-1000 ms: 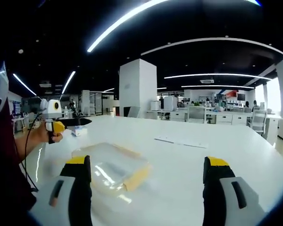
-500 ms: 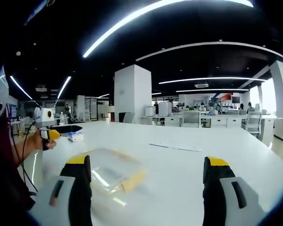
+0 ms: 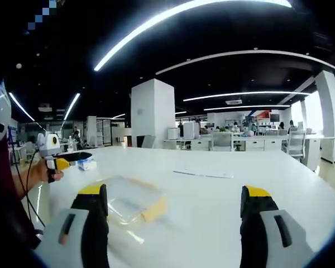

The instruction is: Snap each plastic latch of the storage box into its locked position after aligning the lid with the box until every specified latch is closed and the lid sits flush.

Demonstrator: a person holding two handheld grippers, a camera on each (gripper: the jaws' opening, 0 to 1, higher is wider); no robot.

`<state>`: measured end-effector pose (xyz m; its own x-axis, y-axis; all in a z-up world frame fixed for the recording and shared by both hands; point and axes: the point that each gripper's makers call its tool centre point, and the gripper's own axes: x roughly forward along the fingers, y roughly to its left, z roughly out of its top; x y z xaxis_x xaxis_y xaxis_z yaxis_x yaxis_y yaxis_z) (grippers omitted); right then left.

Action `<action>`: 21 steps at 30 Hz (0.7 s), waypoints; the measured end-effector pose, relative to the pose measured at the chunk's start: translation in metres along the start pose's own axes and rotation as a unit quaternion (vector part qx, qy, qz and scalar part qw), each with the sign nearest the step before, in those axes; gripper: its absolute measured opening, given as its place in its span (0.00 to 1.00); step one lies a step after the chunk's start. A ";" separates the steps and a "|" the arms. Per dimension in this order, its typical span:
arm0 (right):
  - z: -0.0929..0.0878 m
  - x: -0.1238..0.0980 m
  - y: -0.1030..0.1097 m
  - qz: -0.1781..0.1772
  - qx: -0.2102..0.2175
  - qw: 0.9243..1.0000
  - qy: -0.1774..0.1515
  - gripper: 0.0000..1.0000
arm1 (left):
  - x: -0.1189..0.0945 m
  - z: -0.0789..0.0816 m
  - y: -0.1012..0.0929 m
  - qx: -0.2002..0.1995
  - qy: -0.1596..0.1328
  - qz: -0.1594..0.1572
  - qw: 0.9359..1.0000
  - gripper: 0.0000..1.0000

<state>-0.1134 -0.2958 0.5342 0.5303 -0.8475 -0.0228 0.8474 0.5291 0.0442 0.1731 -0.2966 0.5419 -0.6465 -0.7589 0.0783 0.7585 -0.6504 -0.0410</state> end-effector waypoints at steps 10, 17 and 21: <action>-0.001 -0.009 -0.002 -0.010 0.002 1.000 -0.004 1.00 | -0.002 0.001 -0.002 0.005 -0.004 0.001 1.000 1.00; 0.001 -0.012 -0.003 -0.013 0.004 1.000 -0.008 1.00 | -0.003 0.002 -0.004 0.005 -0.009 0.000 1.000 1.00; 0.001 -0.013 -0.002 -0.013 0.004 1.000 -0.009 1.00 | -0.004 0.001 -0.004 0.004 -0.009 0.000 1.000 1.00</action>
<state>-0.1221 -0.2864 0.5356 0.5075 -0.8616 -0.0062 0.8607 0.5066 0.0513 0.1731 -0.2908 0.5430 -0.6446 -0.7585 0.0956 0.7595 -0.6496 -0.0332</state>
